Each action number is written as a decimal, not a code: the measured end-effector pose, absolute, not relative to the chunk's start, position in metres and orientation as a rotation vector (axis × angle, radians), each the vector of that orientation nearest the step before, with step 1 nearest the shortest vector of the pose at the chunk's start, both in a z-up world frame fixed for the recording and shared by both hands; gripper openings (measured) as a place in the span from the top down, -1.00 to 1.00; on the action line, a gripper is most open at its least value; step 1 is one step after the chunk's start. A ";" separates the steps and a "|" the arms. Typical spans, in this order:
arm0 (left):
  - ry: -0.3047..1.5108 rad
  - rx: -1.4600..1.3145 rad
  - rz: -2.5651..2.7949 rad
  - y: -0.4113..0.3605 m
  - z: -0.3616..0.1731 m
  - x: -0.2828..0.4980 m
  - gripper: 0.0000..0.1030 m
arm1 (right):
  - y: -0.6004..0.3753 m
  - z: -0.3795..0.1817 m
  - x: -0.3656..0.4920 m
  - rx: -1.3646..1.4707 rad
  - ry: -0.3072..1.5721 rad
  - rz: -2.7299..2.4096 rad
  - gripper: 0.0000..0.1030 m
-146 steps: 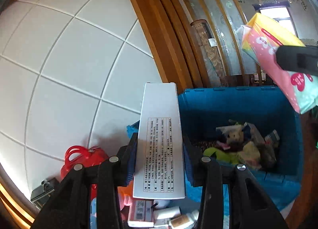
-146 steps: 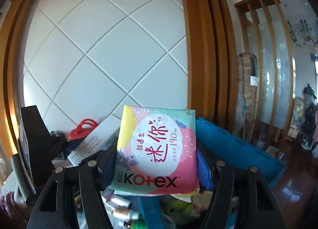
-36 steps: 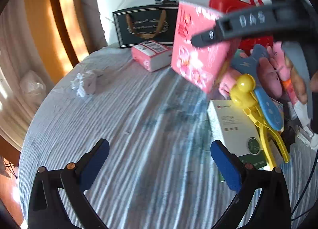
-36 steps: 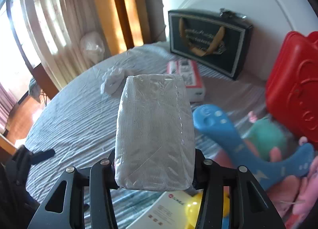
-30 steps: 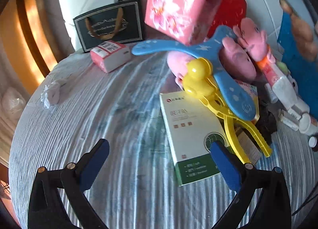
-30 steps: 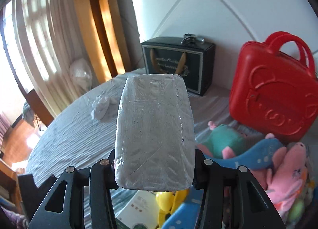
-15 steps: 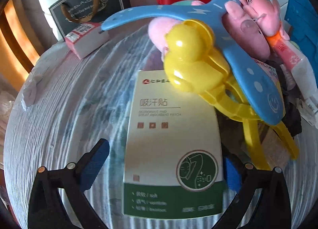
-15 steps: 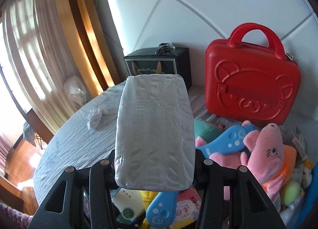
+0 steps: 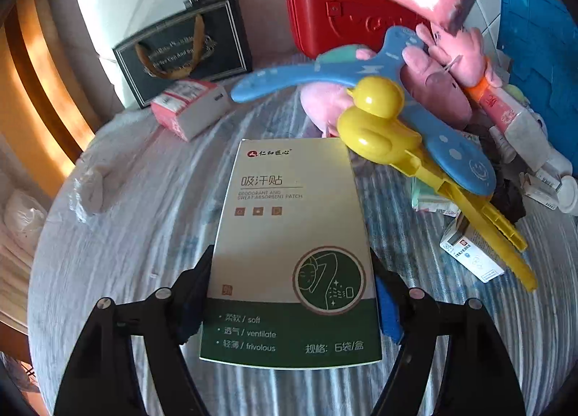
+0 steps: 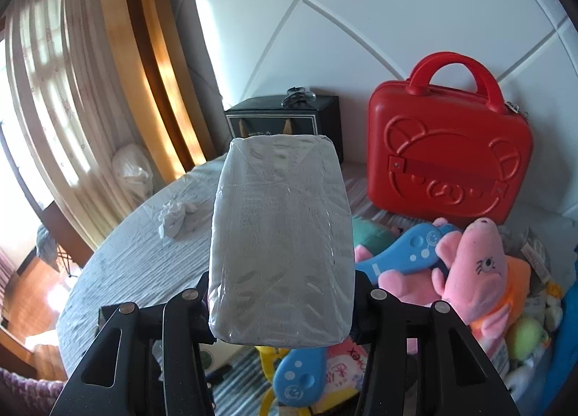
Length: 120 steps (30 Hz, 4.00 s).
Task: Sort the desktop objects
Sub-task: 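Lift the tissue pack with right tool while left tool lifts the patch box, then carry both held items over the blue crate and open both tools, then bring both open tools back from the crate to the table, then grasp the black bag roll with right tool while left tool grasps the white medicine box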
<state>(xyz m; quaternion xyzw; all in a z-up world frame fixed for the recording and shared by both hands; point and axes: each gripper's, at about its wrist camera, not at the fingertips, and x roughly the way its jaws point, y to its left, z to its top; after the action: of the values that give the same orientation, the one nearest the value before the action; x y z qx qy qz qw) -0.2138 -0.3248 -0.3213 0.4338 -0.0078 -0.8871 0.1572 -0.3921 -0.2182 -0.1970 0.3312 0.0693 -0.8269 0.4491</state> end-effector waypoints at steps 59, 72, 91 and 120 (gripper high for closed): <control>-0.358 0.520 -3.183 0.115 0.008 -0.309 -1.00 | 0.329 0.036 -0.260 0.295 -0.164 -2.929 -0.71; -0.278 0.525 -3.002 -0.022 -0.030 -0.230 -1.00 | 0.191 0.015 -0.221 0.332 -0.079 -2.785 -0.82; -0.209 0.641 -2.715 -0.248 -0.141 -0.161 -1.00 | -0.009 -0.130 -0.248 0.744 0.116 -2.571 -0.79; -0.018 1.244 -2.657 -0.231 -0.314 -0.249 -1.00 | -0.159 -0.381 -0.409 1.483 0.287 -2.039 0.00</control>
<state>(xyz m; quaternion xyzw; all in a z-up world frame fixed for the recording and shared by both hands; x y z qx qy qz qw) -0.2492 -0.2310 -0.3139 0.4216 -0.0062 -0.9008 0.1036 -0.4086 -0.1592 -0.3814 0.5579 0.1080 -0.7673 0.2974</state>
